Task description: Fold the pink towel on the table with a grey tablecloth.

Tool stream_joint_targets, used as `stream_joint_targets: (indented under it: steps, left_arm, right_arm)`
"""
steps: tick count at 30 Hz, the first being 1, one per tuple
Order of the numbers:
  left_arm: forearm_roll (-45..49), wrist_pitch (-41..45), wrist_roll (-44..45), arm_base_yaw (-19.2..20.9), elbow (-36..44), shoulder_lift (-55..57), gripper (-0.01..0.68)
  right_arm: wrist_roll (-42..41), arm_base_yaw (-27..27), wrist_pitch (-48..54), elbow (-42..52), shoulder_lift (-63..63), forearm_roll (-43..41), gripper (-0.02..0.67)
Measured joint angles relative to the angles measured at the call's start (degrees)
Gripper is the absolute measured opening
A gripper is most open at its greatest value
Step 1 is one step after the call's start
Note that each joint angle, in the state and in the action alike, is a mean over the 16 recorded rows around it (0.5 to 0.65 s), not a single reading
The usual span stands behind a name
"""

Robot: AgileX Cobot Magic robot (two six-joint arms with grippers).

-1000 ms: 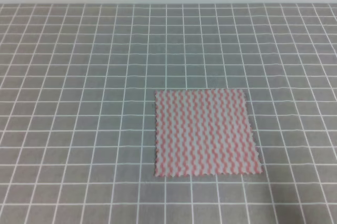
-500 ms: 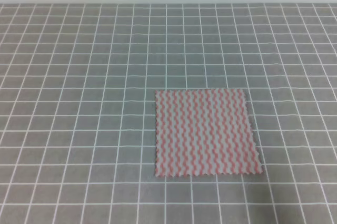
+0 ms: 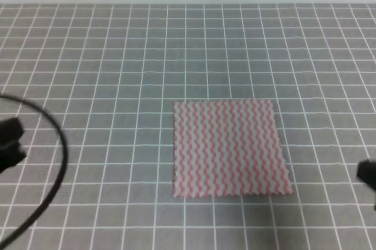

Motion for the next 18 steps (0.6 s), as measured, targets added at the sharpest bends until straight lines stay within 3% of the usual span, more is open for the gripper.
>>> stream_joint_targets:
  steps: [5, 10, 14, 18]
  left_arm:
    - [-14.38, 3.13, 16.64, -0.02, -3.75, 9.66, 0.0]
    - [-22.9, 6.52, 27.3, -0.23, -6.78, 17.53, 0.0]
    - [-24.41, 7.22, 30.65, -1.89, -9.0, 22.89, 0.0]
    - [-22.39, 5.44, 30.64, -5.98, -10.95, 27.49, 0.0]
  right_arm:
    - [6.99, 1.45, 8.78, -8.03, 14.51, -14.52, -0.018]
    - [16.2, 5.46, 11.78, -14.42, 25.71, -25.79, -0.02]
    - [21.91, 9.3, 11.99, -18.48, 32.13, -32.57, -0.02]
    - [27.07, 12.84, 11.45, -21.3, 36.89, -38.3, -0.02]
